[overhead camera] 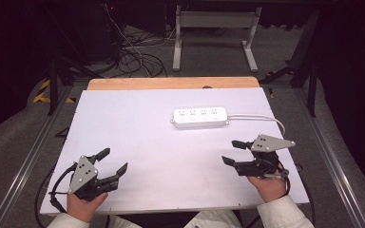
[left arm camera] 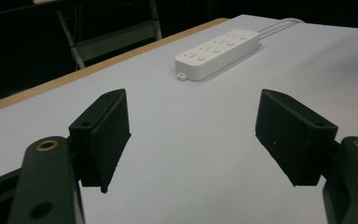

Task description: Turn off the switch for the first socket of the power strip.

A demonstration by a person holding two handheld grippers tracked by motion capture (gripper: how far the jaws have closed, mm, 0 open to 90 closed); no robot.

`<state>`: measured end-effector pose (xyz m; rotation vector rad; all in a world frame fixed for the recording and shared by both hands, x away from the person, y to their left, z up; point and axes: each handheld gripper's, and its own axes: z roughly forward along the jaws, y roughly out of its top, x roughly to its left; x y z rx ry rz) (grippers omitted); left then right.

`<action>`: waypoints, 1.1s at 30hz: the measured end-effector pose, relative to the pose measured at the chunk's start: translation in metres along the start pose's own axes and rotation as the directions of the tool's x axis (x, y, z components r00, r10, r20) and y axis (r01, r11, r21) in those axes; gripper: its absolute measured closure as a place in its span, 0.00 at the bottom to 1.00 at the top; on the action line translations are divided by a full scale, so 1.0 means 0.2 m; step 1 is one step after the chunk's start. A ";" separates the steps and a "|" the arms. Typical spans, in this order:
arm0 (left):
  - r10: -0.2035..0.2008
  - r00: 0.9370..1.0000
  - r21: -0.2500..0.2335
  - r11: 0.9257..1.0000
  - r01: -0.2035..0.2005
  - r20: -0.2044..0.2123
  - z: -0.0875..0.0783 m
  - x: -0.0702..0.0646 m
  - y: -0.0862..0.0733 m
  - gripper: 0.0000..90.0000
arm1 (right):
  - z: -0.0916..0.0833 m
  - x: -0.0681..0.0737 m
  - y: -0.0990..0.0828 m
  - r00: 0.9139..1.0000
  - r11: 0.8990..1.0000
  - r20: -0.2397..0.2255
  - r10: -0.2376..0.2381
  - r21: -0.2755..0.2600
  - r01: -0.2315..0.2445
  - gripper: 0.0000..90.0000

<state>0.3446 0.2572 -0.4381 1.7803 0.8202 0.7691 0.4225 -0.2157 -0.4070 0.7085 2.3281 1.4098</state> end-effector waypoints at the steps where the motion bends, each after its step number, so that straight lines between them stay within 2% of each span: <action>1: 0.000 1.000 0.000 1.000 0.000 0.000 0.00 0.00 0.00 0.29 | 0.00 0.00 0.00 1.000 1.000 0.000 0.000 0.000 0.000 0.40; 4: -0.002 1.000 0.005 1.000 0.002 0.003 0.01 0.00 0.00 0.29 | 0.01 0.00 0.02 0.999 1.000 0.048 -0.012 -0.004 0.013 0.53; 6: 0.007 1.000 0.004 1.000 -0.007 0.002 0.00 0.00 0.00 0.29 | 0.02 0.00 0.03 0.998 1.000 0.059 -0.014 0.003 0.014 0.61; 8: 0.000 1.000 0.001 1.000 0.000 0.003 0.00 0.00 0.00 0.29 | 0.02 -0.01 0.05 0.998 1.000 0.061 -0.007 0.003 0.007 0.71; 9: -0.003 1.000 0.000 1.000 0.003 0.003 0.00 0.00 0.00 0.29 | 0.02 -0.01 0.05 0.998 1.000 0.061 -0.007 0.003 0.007 0.71; 10: -0.001 1.000 0.001 1.000 0.001 0.003 0.00 0.00 0.00 0.29 | 0.02 -0.03 0.07 0.998 1.000 0.066 0.005 0.007 -0.006 0.84; 13: 0.008 1.000 0.004 1.000 -0.008 -0.001 0.00 0.00 0.00 0.29 | 0.03 -0.05 0.11 0.997 1.000 0.067 0.024 0.019 -0.025 1.00; 18: -0.003 1.000 0.002 1.000 0.003 0.001 0.00 0.00 0.00 0.29 | 0.03 -0.05 0.13 0.997 1.000 0.076 0.007 0.017 -0.008 1.00; 22: 0.003 1.000 0.004 1.000 -0.003 0.000 0.00 0.00 0.00 0.29 | 0.04 -0.06 0.17 0.996 1.000 0.084 -0.004 0.024 0.002 1.00; 23: 0.007 1.000 0.005 1.000 -0.007 0.001 0.00 0.00 0.00 0.29 | 0.05 -0.06 0.19 0.995 0.999 0.098 -0.009 0.034 0.005 1.00; 27: 0.006 1.000 0.006 1.000 -0.006 -0.004 0.00 0.00 0.00 0.29 | 0.08 -0.10 0.25 0.990 0.997 0.138 0.006 0.071 -0.016 1.00; 33: -0.007 1.000 0.007 1.000 0.007 0.000 0.00 0.00 0.00 0.29 | 0.14 -0.15 0.29 0.988 0.994 0.154 0.018 0.106 -0.035 1.00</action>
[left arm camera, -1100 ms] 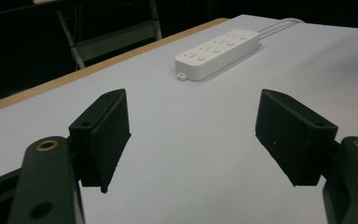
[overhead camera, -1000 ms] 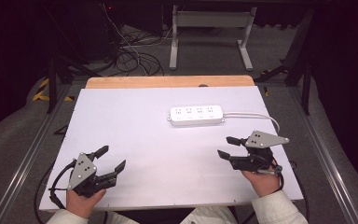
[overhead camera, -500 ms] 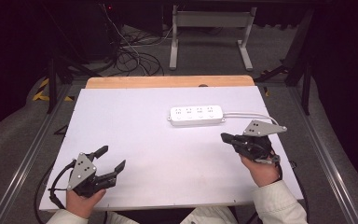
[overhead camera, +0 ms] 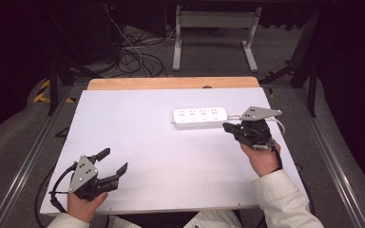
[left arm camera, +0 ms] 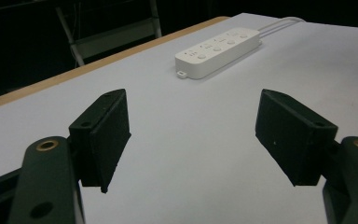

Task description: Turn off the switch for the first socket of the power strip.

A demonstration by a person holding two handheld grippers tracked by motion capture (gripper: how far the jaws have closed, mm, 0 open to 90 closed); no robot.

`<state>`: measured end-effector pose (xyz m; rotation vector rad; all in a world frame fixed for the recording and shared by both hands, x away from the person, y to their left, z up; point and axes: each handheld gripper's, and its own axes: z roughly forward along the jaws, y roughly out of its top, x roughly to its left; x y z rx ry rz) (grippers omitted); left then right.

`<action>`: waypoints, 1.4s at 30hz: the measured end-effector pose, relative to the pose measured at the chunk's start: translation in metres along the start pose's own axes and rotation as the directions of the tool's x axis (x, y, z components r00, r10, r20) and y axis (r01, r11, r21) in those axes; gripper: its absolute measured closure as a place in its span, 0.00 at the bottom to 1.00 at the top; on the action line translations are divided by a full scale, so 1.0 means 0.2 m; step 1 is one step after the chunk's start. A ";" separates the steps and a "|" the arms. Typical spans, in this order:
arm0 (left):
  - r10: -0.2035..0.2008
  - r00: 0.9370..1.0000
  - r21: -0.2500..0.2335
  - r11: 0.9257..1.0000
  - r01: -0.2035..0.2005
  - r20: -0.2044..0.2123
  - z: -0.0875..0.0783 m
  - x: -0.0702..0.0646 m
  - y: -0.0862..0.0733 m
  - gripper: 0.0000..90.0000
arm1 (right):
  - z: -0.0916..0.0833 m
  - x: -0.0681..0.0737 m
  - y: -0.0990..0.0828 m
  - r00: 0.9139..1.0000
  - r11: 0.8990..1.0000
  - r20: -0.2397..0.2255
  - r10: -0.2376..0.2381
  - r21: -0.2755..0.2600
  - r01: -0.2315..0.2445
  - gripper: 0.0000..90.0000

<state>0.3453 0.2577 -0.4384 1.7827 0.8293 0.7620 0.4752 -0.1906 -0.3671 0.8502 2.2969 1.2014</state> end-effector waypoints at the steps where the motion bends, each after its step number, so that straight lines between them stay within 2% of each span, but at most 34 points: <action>1: -0.001 1.000 -0.001 1.000 0.001 0.001 0.00 0.00 0.00 0.29 | 0.01 -0.01 0.01 1.000 1.000 0.004 0.000 0.007 0.000 1.00; 8: 0.001 1.000 0.003 1.000 -0.001 0.000 0.00 0.00 0.00 0.29 | 0.13 -0.09 0.07 1.000 0.999 0.024 0.013 0.052 -0.014 1.00; 18: 0.001 1.000 0.004 1.000 -0.001 0.002 0.00 0.00 0.00 0.29 | 0.29 -0.17 0.09 0.998 0.993 0.047 0.051 0.108 -0.056 1.00; 32: -0.002 1.000 0.007 1.000 0.002 0.003 0.01 0.01 0.00 0.29 | 0.44 -0.24 0.08 0.995 0.987 0.089 0.048 0.151 -0.062 1.00; 42: -0.003 1.000 0.009 1.000 0.003 0.002 0.01 0.01 -0.01 0.29 | 0.55 -0.30 0.04 0.991 0.980 0.117 0.071 0.178 -0.091 1.00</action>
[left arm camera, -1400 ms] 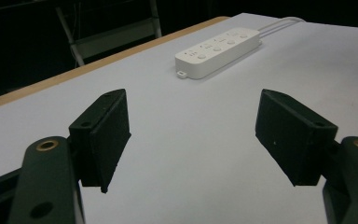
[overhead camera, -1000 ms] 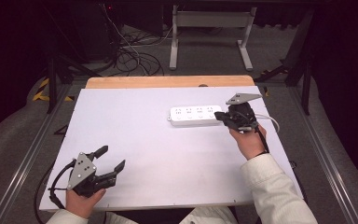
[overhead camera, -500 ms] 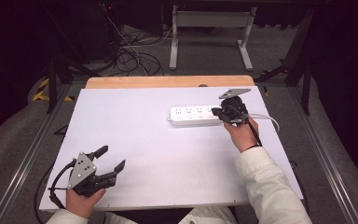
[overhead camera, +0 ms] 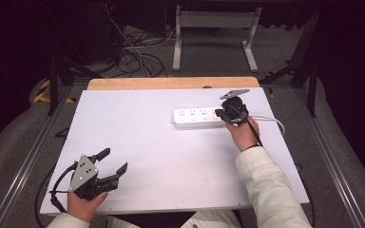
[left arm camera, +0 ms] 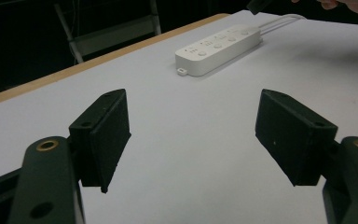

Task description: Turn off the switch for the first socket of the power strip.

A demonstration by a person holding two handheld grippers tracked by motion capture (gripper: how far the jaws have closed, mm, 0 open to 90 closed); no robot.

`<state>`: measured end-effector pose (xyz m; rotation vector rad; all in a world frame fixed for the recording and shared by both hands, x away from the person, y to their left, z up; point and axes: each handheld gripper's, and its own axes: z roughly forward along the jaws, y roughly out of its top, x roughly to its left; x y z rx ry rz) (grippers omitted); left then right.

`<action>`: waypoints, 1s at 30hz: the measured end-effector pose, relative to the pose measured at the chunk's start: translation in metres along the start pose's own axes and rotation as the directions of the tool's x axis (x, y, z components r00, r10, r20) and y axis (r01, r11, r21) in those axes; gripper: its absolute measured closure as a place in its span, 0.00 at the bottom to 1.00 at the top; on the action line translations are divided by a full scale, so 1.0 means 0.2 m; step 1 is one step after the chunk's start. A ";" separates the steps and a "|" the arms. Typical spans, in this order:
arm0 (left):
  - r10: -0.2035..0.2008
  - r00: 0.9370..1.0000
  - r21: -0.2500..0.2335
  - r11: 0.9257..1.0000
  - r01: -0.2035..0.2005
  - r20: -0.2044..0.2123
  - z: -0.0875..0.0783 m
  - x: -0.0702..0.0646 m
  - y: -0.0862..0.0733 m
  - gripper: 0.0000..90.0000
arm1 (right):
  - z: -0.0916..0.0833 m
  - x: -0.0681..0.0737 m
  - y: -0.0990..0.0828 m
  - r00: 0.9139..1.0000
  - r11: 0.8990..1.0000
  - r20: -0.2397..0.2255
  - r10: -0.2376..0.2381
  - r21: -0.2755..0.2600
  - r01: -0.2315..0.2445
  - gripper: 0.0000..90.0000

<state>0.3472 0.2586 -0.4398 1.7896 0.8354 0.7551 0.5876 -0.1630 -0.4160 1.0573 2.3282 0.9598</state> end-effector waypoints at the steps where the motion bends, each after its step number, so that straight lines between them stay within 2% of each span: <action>1: -0.001 1.000 0.000 1.000 0.001 0.000 0.00 0.00 0.00 0.29 | 0.01 0.00 0.00 1.000 1.000 0.000 0.004 0.005 -0.004 1.00; 11: 0.000 1.000 -0.001 1.000 0.000 0.000 0.00 0.00 0.00 0.29 | 0.10 -0.01 -0.01 1.000 0.999 0.016 0.019 0.030 -0.019 1.00; 30: -0.003 1.000 0.001 1.000 0.003 0.003 0.00 0.00 0.00 0.30 | 0.19 -0.03 -0.04 0.998 0.997 0.039 0.044 0.058 -0.046 1.00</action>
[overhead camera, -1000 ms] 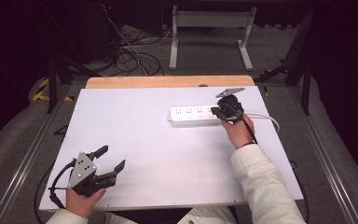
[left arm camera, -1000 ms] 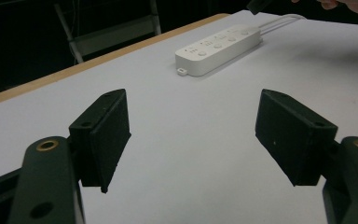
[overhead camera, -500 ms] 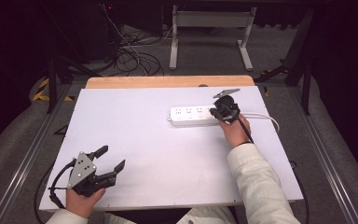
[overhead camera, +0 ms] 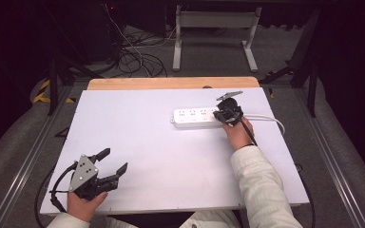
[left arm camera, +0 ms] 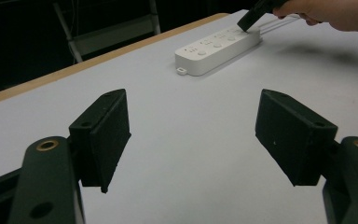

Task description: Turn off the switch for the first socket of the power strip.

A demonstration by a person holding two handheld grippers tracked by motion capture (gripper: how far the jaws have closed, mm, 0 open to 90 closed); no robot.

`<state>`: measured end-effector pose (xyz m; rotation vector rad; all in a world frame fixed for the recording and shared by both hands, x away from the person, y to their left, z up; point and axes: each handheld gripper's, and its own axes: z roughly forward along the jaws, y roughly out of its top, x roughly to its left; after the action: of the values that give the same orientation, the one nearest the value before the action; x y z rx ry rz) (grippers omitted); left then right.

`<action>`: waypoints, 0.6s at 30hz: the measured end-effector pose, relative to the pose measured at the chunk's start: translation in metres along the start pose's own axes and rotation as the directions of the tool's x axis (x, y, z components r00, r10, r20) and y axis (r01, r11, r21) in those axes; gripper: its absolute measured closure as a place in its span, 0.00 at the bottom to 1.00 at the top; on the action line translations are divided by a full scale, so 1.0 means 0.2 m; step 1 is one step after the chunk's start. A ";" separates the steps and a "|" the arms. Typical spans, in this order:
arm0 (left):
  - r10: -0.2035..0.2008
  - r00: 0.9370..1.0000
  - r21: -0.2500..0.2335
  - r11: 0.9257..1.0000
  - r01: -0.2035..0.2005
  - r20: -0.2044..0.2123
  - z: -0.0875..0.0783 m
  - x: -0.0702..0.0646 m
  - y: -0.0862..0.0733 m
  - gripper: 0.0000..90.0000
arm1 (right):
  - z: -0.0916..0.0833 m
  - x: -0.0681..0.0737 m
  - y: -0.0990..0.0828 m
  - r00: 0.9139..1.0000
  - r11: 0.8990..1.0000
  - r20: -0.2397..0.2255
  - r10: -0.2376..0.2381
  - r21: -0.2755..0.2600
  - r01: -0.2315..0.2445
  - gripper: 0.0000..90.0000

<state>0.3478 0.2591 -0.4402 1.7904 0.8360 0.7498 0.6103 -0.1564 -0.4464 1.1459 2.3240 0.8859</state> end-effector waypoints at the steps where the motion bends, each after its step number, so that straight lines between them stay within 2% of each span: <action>1: 0.001 1.000 0.000 1.000 -0.001 -0.001 0.00 0.00 0.00 0.29 | 0.00 0.00 0.00 1.000 1.000 0.002 -0.002 0.002 0.002 1.00; 14: 0.001 1.000 0.000 1.000 -0.001 0.000 0.00 0.00 0.00 0.29 | 0.01 0.00 0.00 1.000 1.000 0.009 -0.006 0.001 0.006 1.00; 17: 0.000 1.000 0.001 1.000 0.000 0.002 0.00 0.00 0.00 0.30 | 0.02 0.02 0.00 0.999 1.000 0.025 -0.019 0.008 0.019 1.00; 18: 0.001 1.000 0.002 1.000 -0.001 0.002 0.00 0.00 0.00 0.30 | 0.02 0.02 0.00 1.000 1.000 0.010 -0.012 0.008 0.012 1.00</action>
<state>0.3475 0.2588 -0.4400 1.7929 0.8351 0.7475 0.6101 -0.1519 -0.4502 1.1356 2.3257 0.8659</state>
